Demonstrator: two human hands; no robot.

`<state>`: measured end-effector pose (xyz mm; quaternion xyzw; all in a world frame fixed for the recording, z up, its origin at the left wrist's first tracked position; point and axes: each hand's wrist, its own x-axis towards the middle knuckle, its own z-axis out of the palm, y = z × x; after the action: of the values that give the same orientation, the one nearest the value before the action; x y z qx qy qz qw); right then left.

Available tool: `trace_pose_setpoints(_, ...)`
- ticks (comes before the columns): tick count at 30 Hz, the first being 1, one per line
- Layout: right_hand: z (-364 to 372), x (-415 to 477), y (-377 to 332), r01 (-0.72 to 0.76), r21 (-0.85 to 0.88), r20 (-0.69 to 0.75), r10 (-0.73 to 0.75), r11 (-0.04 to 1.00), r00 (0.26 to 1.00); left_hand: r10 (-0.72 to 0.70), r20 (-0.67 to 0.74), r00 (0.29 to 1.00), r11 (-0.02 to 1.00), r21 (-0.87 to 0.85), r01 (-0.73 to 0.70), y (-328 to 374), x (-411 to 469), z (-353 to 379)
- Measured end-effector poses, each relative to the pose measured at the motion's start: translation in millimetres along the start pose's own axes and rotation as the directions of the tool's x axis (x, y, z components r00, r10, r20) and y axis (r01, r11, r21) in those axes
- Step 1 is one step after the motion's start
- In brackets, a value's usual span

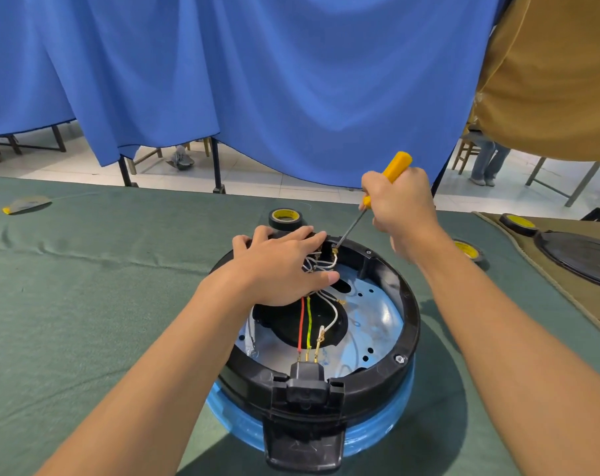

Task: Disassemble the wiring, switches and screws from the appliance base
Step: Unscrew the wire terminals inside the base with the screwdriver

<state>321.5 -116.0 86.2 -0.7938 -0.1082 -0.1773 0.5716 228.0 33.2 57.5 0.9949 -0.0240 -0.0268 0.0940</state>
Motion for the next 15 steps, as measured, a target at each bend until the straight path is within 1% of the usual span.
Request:
trace_pose_setpoints(3,2,14,1,-0.248,0.114,0.052,0.243,0.962,0.969,-0.001,0.003,1.000,1.000,-0.005,0.001,0,0,-1)
trace_pose_setpoints(5,2,15,3,-0.325,0.156,0.049,0.321,0.933,0.946,0.003,-0.001,1.000,1.000,-0.007,-0.003,0,-1,-1)
trace_pose_setpoints(6,2,14,5,-0.318,0.168,0.029,0.317,0.933,0.948,0.006,-0.003,1.000,1.000,-0.007,-0.006,0,-1,-1)
trace_pose_setpoints(7,2,11,7,-0.279,0.172,-0.003,0.284,0.945,0.959,0.007,-0.004,1.000,1.000,-0.009,-0.007,0,-1,-1)
trace_pose_setpoints(8,0,6,8,-0.212,0.165,-0.036,0.221,0.963,0.975,0.008,-0.004,1.000,1.000,-0.010,-0.008,0,-1,0)
trace_pose_setpoints(10,-7,-7,12,-0.037,0.101,-0.065,0.043,0.994,0.997,0.010,-0.006,1.000,1.000,-0.010,-0.010,0,-2,0)
trace_pose_setpoints(12,-17,-22,20,0.120,-0.010,-0.049,-0.120,0.993,0.992,0.014,-0.007,1.000,1.000,-0.013,-0.014,0,-2,-1)
trace_pose_setpoints(13,-20,-29,23,0.172,-0.060,-0.021,-0.174,0.983,0.985,0.015,-0.008,1.000,1.000,-0.013,-0.015,0,-2,-1)
trace_pose_setpoints(15,-23,-42,31,0.219,-0.100,0.033,-0.217,0.971,0.976,0.013,-0.008,1.000,1.000,-0.011,-0.013,1,-2,-1)
